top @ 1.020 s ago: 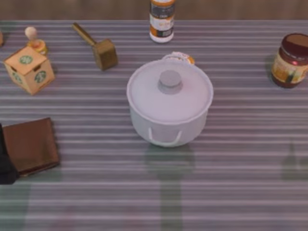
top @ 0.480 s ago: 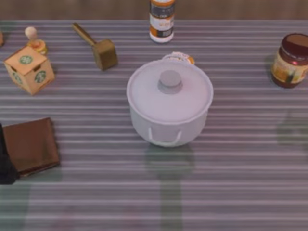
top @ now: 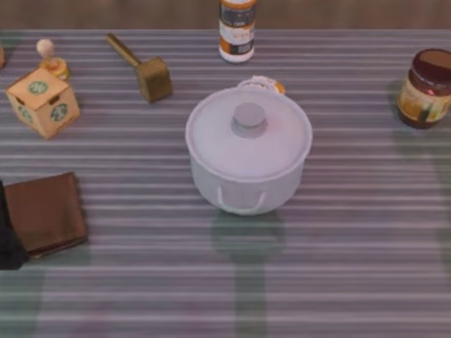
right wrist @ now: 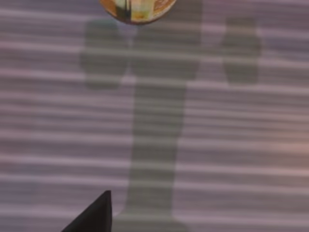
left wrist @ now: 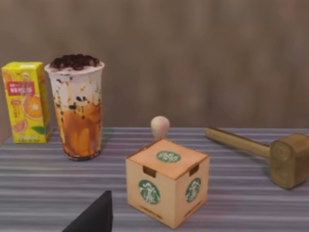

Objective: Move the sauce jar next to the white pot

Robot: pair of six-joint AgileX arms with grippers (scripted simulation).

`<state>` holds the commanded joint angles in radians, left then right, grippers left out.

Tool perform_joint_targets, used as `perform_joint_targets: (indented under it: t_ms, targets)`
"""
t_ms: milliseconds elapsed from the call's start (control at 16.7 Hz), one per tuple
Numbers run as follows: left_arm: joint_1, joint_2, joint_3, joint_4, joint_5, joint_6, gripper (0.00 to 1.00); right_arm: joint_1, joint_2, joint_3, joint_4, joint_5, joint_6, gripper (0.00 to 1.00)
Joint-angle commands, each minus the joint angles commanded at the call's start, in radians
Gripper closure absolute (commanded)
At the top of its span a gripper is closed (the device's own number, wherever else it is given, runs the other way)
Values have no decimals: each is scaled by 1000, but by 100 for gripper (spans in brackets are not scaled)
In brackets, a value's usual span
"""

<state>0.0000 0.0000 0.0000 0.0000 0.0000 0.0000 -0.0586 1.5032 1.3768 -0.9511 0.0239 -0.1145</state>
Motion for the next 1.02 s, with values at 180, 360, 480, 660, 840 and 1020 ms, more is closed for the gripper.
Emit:
perform_joint_targets:
  t_ms: [180,360,480,660,840,1020]
  targets:
    - [0,0,0,0,0,0,0,5,345,275,-198,-8,-45,0]
    - [0,0,0,0,0,0,0,16,630,545,-337,-22,-91,0]
    - [0,0,0,0,0,0,0,26,773,714,-389,-34,-119,0]
    - [0,0,0,0,0,0,0,42,923,931,-417,-54,-155,0]
    - [0,0,0,0,0,0,0,57,1000,1071,-407,-71,-179,0]
    - [0,0,0,0,0,0,0,63,1022,1116,-396,-78,-188,0]
